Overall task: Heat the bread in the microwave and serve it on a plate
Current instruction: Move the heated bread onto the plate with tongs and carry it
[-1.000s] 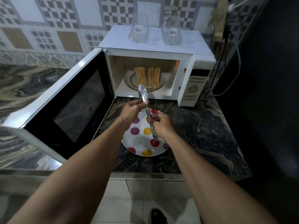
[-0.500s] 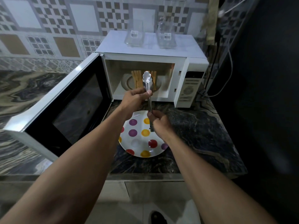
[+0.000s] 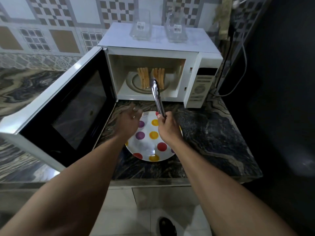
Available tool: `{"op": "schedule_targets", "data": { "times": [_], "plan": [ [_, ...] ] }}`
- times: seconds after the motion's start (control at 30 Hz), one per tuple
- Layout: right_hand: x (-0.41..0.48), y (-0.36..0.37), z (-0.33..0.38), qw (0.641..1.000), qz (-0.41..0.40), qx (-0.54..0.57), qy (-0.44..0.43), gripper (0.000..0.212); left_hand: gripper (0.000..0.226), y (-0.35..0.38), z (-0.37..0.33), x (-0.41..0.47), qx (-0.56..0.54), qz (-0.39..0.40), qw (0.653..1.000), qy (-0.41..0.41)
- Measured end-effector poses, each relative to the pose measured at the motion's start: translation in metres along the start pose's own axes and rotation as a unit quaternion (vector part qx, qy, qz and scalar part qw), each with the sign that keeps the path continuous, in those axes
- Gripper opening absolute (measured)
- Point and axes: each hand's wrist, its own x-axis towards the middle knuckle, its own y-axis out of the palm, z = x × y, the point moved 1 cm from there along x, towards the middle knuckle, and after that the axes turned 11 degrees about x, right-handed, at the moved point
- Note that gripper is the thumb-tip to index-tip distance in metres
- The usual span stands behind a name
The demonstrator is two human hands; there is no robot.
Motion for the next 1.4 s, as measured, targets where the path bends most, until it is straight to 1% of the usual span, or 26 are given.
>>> {"op": "schedule_targets", "data": {
  "times": [0.03, 0.07, 0.13, 0.23, 0.33, 0.43, 0.6, 0.73, 1.0, 1.17, 1.33, 1.4],
  "plan": [
    [0.003, 0.000, 0.000, 1.000, -0.006, -0.009, 0.001, 0.028, 0.064, 0.006, 0.021, -0.003, 0.066, 0.004, 0.998, 0.024],
    [0.006, 0.000, 0.001, 1.000, -0.011, -0.019, 0.006, 0.027, 0.070, 0.012, 0.040, -0.007, 0.118, 0.015, 0.992, 0.030],
    [0.017, 0.001, 0.004, 0.999, -0.023, -0.036, 0.008, 0.026, 0.082, 0.022, 0.067, -0.020, 0.187, 0.041, 0.981, 0.013],
    [0.033, 0.003, 0.007, 0.997, -0.044, -0.063, 0.011, 0.028, 0.094, 0.035, 0.083, -0.037, 0.252, 0.065, 0.965, 0.033],
    [0.049, 0.010, 0.011, 0.995, -0.070, -0.072, 0.021, 0.035, 0.096, 0.045, 0.084, -0.039, 0.288, 0.081, 0.954, 0.013],
    [0.069, 0.016, 0.014, 0.992, -0.082, -0.088, 0.043, 0.046, 0.097, 0.049, 0.081, -0.039, 0.292, 0.046, 0.955, 0.011],
    [0.107, 0.015, 0.018, 0.984, -0.099, -0.122, 0.087, 0.043, 0.092, 0.049, 0.080, -0.035, 0.301, 0.005, 0.953, 0.020],
    [0.132, 0.017, 0.022, 0.979, -0.082, -0.158, 0.100, 0.043, 0.091, 0.050, 0.080, -0.033, 0.307, 0.006, 0.952, 0.013],
    [0.168, 0.034, 0.017, 0.979, -0.078, -0.149, 0.112, 0.040, 0.087, 0.051, 0.082, -0.030, 0.309, 0.005, 0.951, 0.012],
    [0.175, 0.033, 0.019, 0.975, -0.079, -0.177, 0.104, 0.035, 0.087, 0.051, 0.084, -0.030, 0.306, 0.008, 0.952, 0.011],
    [0.171, 0.029, 0.020, 0.978, -0.089, -0.162, 0.095, 0.031, 0.088, 0.051, 0.084, -0.030, 0.311, 0.009, 0.950, 0.010],
    [0.165, 0.026, 0.021, 0.978, -0.086, -0.171, 0.087, 0.030, 0.088, 0.051, 0.083, -0.029, 0.311, 0.004, 0.950, 0.009]
  ]
}}
